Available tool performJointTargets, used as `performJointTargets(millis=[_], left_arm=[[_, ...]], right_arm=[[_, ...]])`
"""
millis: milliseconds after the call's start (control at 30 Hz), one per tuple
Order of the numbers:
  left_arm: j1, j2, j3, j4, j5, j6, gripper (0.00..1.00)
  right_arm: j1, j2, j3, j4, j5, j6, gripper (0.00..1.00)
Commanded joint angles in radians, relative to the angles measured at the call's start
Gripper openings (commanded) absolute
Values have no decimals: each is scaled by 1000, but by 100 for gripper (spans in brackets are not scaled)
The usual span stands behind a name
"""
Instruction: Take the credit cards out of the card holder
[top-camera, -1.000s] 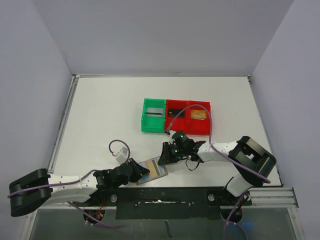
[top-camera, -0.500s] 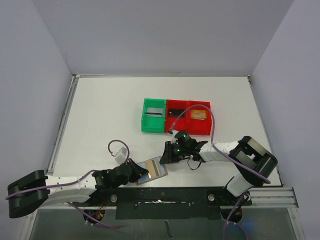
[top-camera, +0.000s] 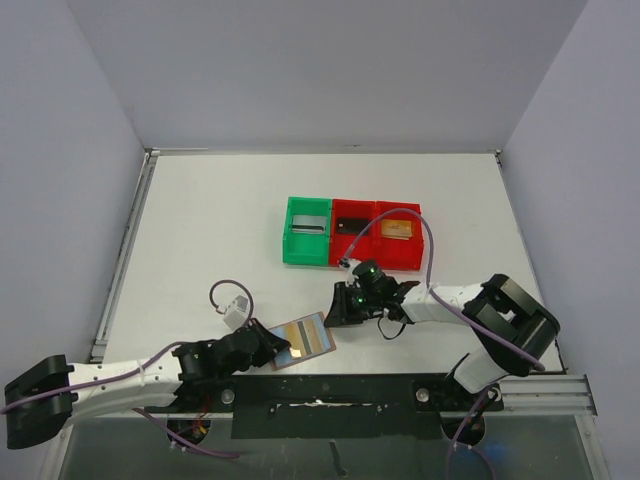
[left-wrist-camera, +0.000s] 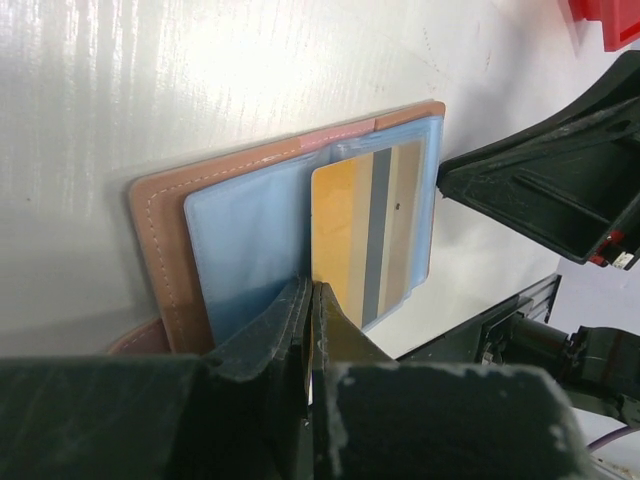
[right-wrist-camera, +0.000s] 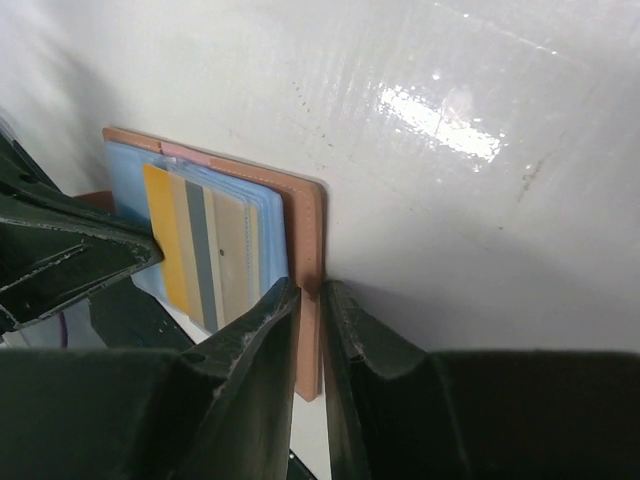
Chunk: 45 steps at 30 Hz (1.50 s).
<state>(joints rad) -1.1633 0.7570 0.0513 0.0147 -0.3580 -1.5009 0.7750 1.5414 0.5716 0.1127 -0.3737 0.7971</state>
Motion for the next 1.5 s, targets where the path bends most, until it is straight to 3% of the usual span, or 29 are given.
performJointTargets(millis=[0, 267, 367, 833, 1167, 1467], left_arm=[[4, -1, 34, -139, -36, 25, 0], [4, 13, 45, -103, -27, 47, 0], [4, 16, 50, -88, -27, 54, 0], [2, 18, 40, -37, -10, 59, 0], [2, 8, -29, 80, 0, 12, 25], [2, 77, -33, 156, -8, -22, 28]], right_arm=[[-8, -60, 21, -90, 59, -57, 19], [41, -136, 82, -86, 60, -56, 28], [91, -103, 109, -44, 49, -34, 38], [164, 101, 101, 79, 15, 53, 35], [174, 107, 14, 156, -7, 108, 28], [176, 107, -18, 204, -23, 129, 28]])
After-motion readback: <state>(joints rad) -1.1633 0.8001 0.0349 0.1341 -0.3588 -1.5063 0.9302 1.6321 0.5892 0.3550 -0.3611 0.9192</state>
